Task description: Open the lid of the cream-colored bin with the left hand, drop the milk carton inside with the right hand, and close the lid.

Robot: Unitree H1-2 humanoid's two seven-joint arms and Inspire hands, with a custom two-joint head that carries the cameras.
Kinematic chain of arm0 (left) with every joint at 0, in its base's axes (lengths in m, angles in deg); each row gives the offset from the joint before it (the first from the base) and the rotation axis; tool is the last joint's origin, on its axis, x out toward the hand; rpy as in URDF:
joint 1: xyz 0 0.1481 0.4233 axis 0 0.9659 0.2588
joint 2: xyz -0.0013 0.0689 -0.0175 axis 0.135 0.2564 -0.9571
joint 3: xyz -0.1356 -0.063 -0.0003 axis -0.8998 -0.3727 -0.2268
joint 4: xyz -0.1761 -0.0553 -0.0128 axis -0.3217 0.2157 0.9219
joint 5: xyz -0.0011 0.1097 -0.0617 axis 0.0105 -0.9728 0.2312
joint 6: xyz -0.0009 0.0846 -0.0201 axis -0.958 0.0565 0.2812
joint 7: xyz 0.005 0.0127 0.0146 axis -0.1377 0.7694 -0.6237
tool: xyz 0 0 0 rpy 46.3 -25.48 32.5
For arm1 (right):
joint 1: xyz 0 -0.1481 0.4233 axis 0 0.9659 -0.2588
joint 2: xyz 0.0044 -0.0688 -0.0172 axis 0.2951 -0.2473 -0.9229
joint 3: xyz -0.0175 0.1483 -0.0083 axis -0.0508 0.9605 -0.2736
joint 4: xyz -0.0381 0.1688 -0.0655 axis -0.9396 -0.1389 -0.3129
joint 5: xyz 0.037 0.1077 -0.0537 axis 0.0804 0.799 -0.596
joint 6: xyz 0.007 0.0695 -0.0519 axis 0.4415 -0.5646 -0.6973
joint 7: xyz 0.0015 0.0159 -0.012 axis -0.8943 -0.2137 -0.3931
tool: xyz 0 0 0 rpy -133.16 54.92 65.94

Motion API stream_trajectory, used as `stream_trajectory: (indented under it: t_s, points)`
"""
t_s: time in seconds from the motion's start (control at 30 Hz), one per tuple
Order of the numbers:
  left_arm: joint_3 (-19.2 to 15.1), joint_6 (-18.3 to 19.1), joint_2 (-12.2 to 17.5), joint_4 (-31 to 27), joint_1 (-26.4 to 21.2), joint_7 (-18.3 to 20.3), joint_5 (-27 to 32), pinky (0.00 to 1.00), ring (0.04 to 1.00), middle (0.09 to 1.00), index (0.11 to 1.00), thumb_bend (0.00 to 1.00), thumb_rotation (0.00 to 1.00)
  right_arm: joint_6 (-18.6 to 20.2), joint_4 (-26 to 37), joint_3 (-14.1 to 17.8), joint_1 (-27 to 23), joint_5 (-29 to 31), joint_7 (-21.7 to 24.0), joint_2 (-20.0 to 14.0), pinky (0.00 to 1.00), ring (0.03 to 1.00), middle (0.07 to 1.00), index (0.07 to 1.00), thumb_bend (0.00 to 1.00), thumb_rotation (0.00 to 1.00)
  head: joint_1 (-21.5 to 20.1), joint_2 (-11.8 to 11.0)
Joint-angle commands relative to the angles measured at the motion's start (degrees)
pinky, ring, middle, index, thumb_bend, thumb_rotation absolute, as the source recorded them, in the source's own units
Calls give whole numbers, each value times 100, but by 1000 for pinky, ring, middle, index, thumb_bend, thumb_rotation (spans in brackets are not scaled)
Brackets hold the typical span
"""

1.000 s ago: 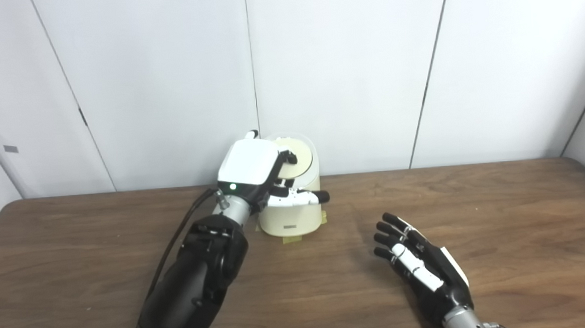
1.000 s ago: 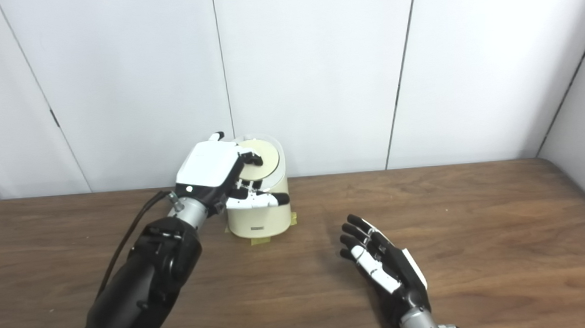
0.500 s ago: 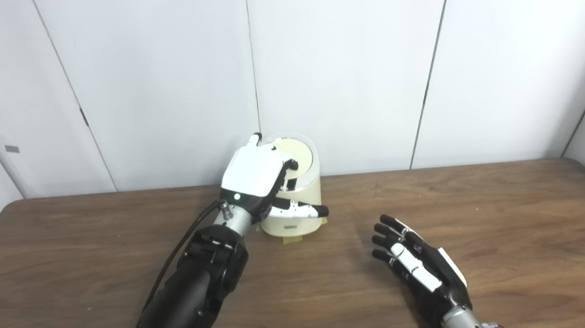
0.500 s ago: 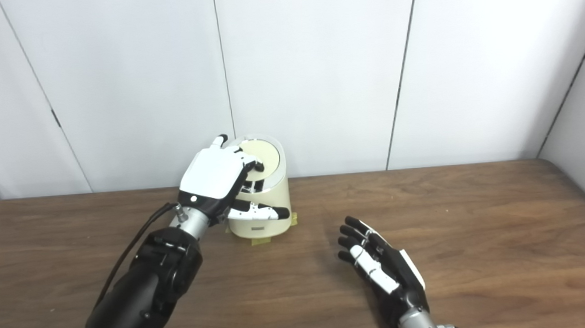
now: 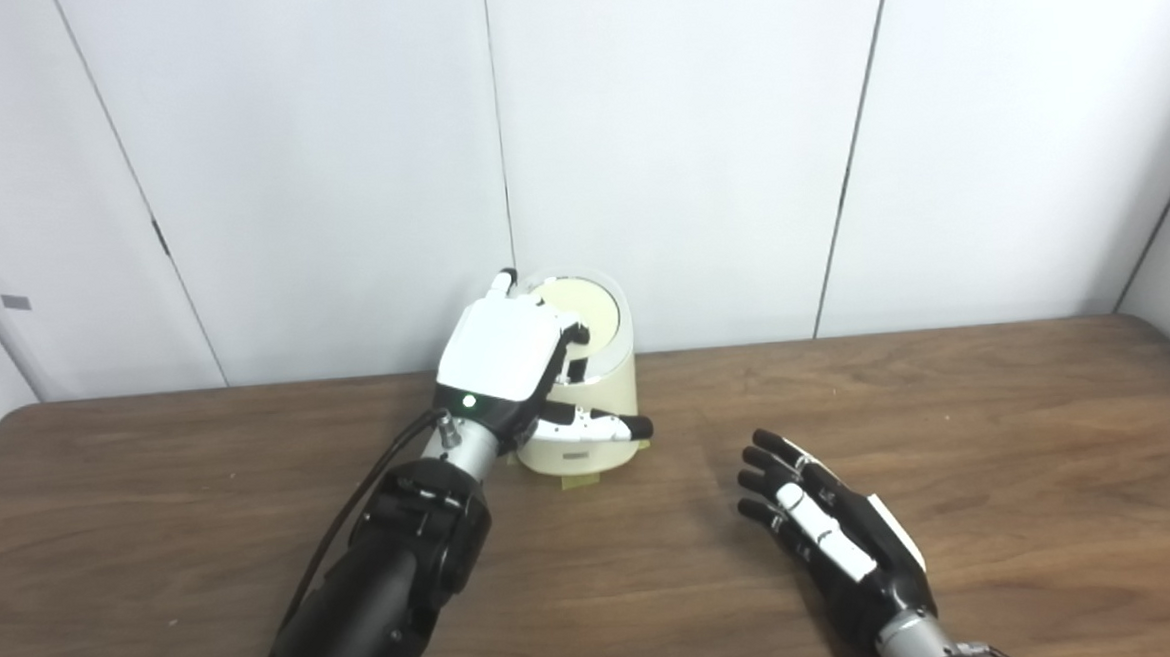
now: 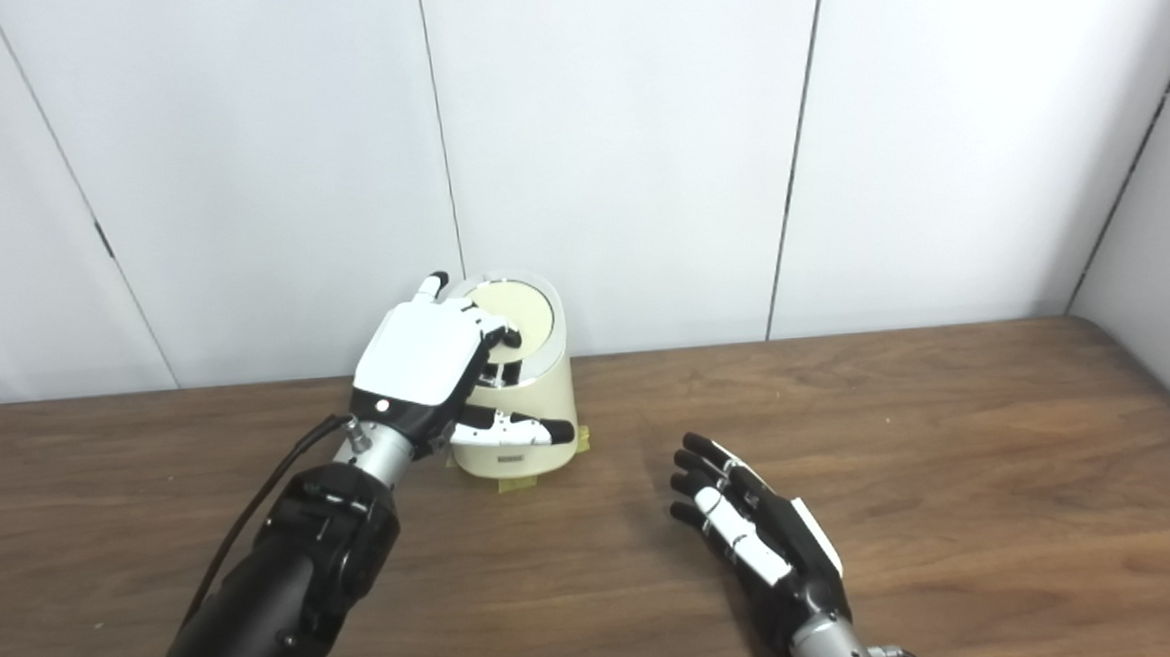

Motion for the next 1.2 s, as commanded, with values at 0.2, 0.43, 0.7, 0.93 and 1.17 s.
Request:
stream_trajectory:
  t_s: [0.2, 0.43, 0.7, 0.93, 1.17]
  points:
    - [23, -5, -17, 57, 98, 66, 17, 1000, 867, 757, 739, 912, 932, -27, -10, -40, -91, 14, 89, -23, 823, 870, 872, 860, 193, 465, -17, -11]
    - [-84, 227, -163, -57, 169, -41, -86, 1000, 998, 991, 986, 824, 925, -130, -55, -50, -97, -53, 79, -24, 819, 867, 869, 861, 192, 457, -17, -12]
    - [-252, 475, -307, -360, 189, -63, -257, 1000, 1000, 1000, 1000, 796, 912, -137, -90, -67, -110, -74, 113, -65, 830, 871, 869, 858, 199, 495, -13, -23]
    - [-457, 675, -379, -1079, 379, 104, -364, 1000, 1000, 1000, 1000, 765, 921, -165, -113, -53, -111, -42, 135, -79, 828, 872, 871, 862, 196, 467, 6, -18]
    - [-1015, 413, -374, -2099, 1068, -378, 72, 1000, 1000, 1000, 1000, 675, 982, -133, -93, -28, -108, -34, 126, -89, 823, 868, 870, 862, 189, 431, 18, -4]
